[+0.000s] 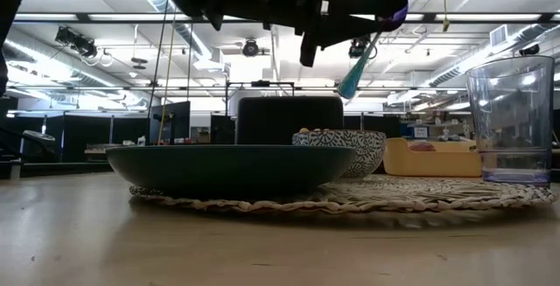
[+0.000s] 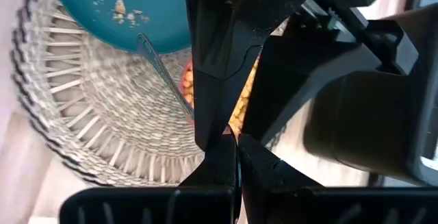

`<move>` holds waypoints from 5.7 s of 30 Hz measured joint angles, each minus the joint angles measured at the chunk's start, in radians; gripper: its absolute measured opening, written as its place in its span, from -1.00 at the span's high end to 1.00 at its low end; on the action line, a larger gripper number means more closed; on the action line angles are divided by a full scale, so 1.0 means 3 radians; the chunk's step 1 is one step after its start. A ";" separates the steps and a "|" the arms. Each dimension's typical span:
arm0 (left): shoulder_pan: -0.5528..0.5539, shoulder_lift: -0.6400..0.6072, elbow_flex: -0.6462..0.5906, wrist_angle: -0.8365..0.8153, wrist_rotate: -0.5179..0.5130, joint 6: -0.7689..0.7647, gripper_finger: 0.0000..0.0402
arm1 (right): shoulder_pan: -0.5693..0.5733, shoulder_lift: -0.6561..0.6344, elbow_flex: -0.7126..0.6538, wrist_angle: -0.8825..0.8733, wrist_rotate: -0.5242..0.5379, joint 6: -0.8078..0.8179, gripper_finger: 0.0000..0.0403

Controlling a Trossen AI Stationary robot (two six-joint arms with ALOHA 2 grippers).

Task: Arrange a breakfast setting
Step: Put the blue spoon on the brown table mat to the right side of the red bowl

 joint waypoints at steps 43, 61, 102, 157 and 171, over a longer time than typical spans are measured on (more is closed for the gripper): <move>0.0027 -0.0001 0.0001 -0.0001 -0.0131 0.0235 0.88 | 0.0009 -0.0031 -0.0003 0.0225 0.0279 -0.0124 0.95; 0.0001 -0.0374 -0.0033 0.0070 -0.1039 0.0347 0.90 | 0.0411 -0.0195 0.0392 -0.0330 0.1307 0.1183 0.31; -0.0838 -0.0258 -0.0031 0.3075 -0.1775 0.3373 0.90 | 0.0699 -0.0332 -0.1047 0.3267 0.2322 -0.0094 0.02; -0.1602 -0.1018 -0.0030 0.0721 -0.2807 0.2279 -0.31 | 0.0886 -0.0660 -0.1058 0.2980 0.0980 0.1550 0.96; -0.1680 -0.1759 -0.1321 -0.0236 -0.2346 0.0903 0.08 | 0.1060 -0.0730 -0.1525 0.2377 0.0578 0.3811 0.96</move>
